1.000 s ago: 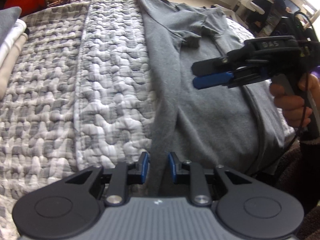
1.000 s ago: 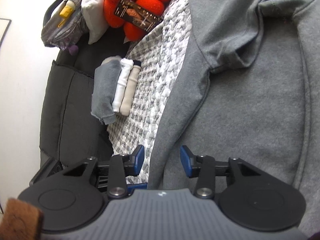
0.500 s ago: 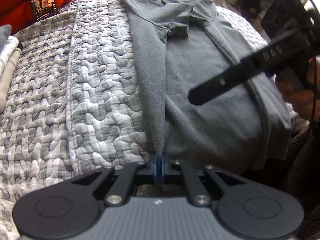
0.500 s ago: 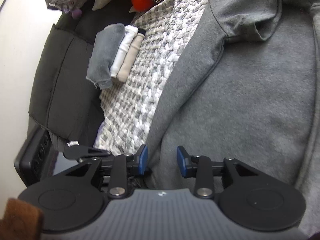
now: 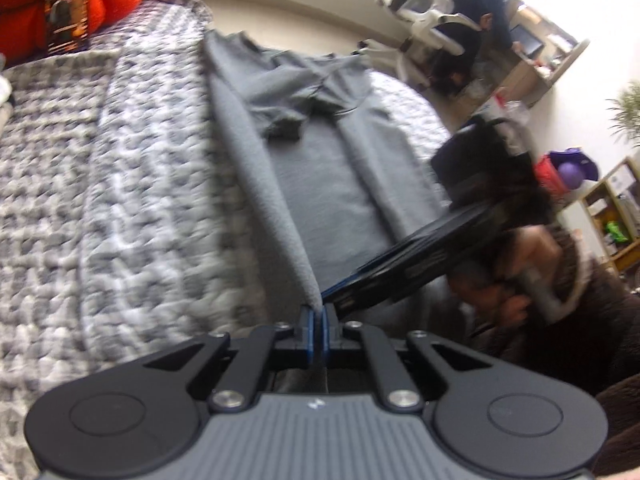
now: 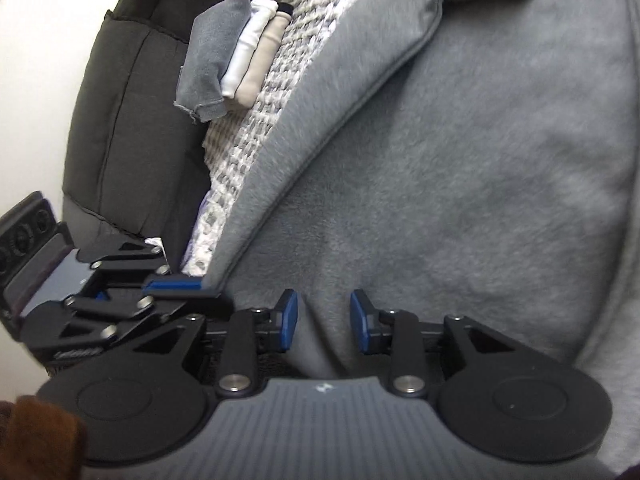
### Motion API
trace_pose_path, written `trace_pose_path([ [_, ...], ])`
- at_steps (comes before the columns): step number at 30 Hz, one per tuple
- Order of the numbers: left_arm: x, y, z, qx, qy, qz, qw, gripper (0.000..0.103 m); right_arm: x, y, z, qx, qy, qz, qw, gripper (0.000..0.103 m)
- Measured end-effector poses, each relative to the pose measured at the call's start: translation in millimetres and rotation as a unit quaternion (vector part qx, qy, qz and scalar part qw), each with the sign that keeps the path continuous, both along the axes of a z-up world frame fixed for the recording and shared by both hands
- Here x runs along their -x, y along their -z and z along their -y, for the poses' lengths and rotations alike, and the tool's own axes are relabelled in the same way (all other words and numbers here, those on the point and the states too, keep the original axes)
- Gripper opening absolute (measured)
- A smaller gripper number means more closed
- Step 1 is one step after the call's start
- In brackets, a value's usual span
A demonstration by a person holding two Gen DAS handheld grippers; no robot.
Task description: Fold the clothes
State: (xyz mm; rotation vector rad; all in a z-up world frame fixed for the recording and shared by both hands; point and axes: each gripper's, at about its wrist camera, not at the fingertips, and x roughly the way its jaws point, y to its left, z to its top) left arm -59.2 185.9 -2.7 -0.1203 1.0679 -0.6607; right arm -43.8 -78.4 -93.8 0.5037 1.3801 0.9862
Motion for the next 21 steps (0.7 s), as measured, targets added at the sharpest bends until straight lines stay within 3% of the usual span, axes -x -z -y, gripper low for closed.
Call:
trace_pose_path([
  [3, 0.1, -4.8, 12.6, 0.002, 0.012, 0.002, 0.9999, 0.004, -2.8, 6.1, 0.6, -0.008, 0.008, -0.018, 1.000, 0.022],
  [6, -1.5, -4.0, 20.2, 0.004, 0.017, -0.001, 0.9998, 0.004, -8.5, 6.8, 10.6, -0.021, 0.026, -0.035, 0.999, 0.031],
  [12, -6.1, 1.2, 33.7, 0.002, 0.028, -0.009, 0.9996, 0.004, -21.6, 0.9, 46.0, -0.031, 0.094, -0.037, 0.994, 0.038],
  [21, -18.7, 23.6, 60.3, -0.003, 0.049, -0.039, 0.9981, 0.004, -32.7, 8.1, 82.8, -0.100, 0.180, -0.072, 0.976, 0.051],
])
